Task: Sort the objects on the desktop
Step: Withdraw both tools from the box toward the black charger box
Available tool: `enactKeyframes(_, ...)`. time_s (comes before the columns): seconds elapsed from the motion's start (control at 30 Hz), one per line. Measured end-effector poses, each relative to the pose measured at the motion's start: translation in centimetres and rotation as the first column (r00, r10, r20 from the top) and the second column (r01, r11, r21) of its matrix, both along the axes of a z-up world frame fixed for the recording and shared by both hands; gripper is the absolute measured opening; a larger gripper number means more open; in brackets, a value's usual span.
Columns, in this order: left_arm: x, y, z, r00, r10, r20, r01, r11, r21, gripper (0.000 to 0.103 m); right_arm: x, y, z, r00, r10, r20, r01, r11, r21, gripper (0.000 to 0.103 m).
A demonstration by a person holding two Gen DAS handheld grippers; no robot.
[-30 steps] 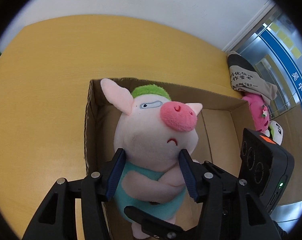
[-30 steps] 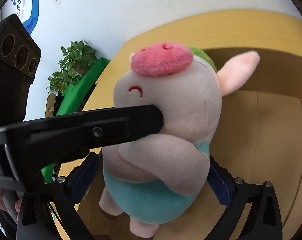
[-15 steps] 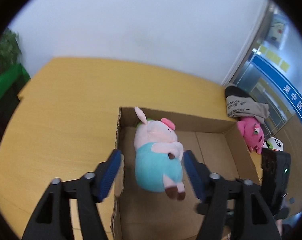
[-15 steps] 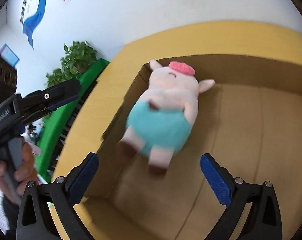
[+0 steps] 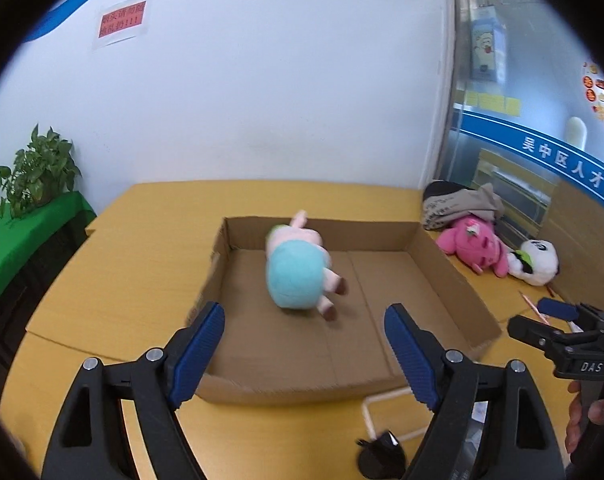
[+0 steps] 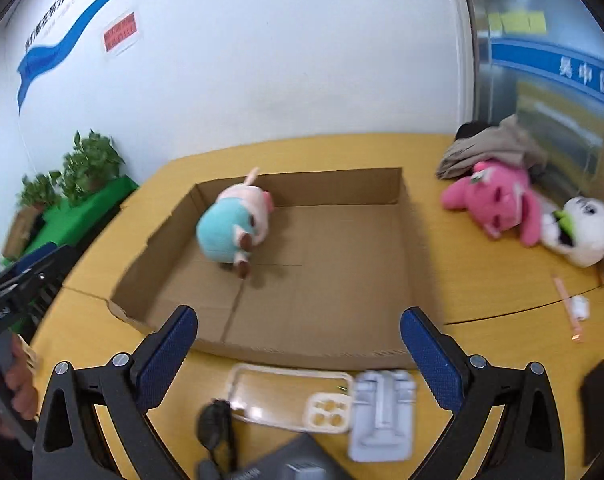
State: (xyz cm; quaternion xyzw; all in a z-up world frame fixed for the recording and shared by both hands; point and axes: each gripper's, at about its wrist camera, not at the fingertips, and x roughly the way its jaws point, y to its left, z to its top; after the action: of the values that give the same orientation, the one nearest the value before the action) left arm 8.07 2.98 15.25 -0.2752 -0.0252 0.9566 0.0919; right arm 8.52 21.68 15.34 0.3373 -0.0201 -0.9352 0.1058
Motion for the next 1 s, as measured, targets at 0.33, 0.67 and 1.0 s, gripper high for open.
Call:
enactKeyframes(0.33,1.7,2.2,-0.1,0.999,-0.039,0.023,0.039,0.999,0.019,0.082,4.4,1.8,0.5,0.997,0.047,-0.053,-0.048,0.999,-0.011,0.103)
enactKeyframes(0.67,2.2,1.1,-0.9,0.998,-0.020,0.061,0.019,0.999,0.026,0.082,3.9,2.7,-1.2,0.995,0.090,-0.053,-0.092,0.995,-0.034,0.103)
enactKeyframes(1.0,-3.9,-2.7,-5.7,0.963,-0.008,0.271,-0.011,0.998,0.068,0.081,1.4,6.8,-5.6,0.994,0.097,0.049,-0.088,0.985,-0.150,0.103)
